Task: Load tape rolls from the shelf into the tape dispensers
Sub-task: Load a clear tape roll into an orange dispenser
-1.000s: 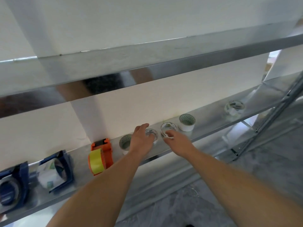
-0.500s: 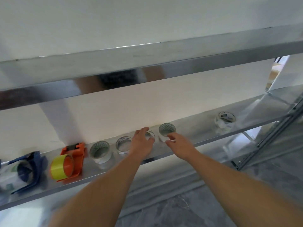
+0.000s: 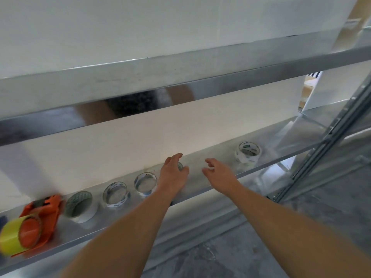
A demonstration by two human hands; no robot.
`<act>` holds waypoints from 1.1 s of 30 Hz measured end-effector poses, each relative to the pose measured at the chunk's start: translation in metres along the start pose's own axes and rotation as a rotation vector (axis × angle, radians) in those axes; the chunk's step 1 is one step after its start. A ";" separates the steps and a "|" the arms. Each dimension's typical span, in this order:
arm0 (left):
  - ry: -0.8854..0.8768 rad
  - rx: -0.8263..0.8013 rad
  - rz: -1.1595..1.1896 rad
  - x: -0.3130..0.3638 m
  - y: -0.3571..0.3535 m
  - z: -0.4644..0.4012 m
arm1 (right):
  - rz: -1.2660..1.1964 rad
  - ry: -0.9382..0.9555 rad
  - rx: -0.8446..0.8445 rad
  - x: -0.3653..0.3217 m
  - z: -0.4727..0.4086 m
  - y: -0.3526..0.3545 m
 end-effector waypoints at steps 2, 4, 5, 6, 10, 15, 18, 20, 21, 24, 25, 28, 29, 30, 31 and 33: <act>-0.042 -0.030 -0.012 0.014 -0.016 -0.010 | -0.009 -0.027 0.039 0.010 -0.005 0.017; -0.074 -0.071 -0.017 0.029 -0.033 -0.017 | -0.003 -0.065 0.079 0.023 -0.008 0.034; -0.089 -0.091 -0.012 0.037 -0.041 -0.020 | 0.004 -0.085 0.094 0.029 -0.009 0.042; -0.105 -0.109 -0.010 0.044 -0.049 -0.023 | 0.008 -0.099 0.106 0.036 -0.011 0.049; -0.160 -0.157 -0.003 0.068 -0.079 -0.038 | 0.003 -0.134 0.195 0.057 -0.023 0.081; -0.165 -0.229 -0.020 0.088 -0.119 -0.045 | 0.067 -0.183 0.202 0.093 -0.035 0.108; -0.153 -0.250 -0.024 0.100 -0.143 -0.051 | 0.096 -0.172 0.210 0.112 -0.054 0.131; -0.123 -0.248 -0.032 0.104 -0.158 -0.056 | 0.108 -0.168 0.199 0.124 -0.067 0.141; -0.101 -0.251 -0.036 0.106 -0.166 -0.058 | 0.115 -0.173 0.180 0.131 -0.074 0.144; -0.033 -0.269 -0.051 0.113 -0.190 -0.064 | 0.150 -0.183 0.099 0.151 -0.096 0.151; -0.004 -0.265 -0.048 0.115 -0.197 -0.066 | 0.162 -0.191 0.067 0.159 -0.103 0.152; 0.082 -0.253 -0.035 0.116 -0.218 -0.071 | 0.181 -0.205 -0.019 0.178 -0.120 0.149; 0.099 -0.252 -0.041 0.117 -0.224 -0.071 | 0.177 -0.206 -0.042 0.182 -0.123 0.147; 0.115 -0.249 -0.046 0.117 -0.229 -0.071 | 0.171 -0.204 -0.063 0.185 -0.125 0.144; 0.134 -0.244 -0.048 0.116 -0.232 -0.071 | 0.162 -0.194 -0.084 0.188 -0.127 0.142; 0.174 -0.231 -0.033 0.114 -0.237 -0.069 | 0.146 -0.176 -0.113 0.191 -0.132 0.136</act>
Point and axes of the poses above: each hand's wrist, its own z-axis away from the middle knuckle, its own y-axis out of the back of the hand, x = y × z, the point moved 10 cm from there along -z, towards the middle knuckle, and after that the axes turned 5 degrees about x, right-handed, at the moved point
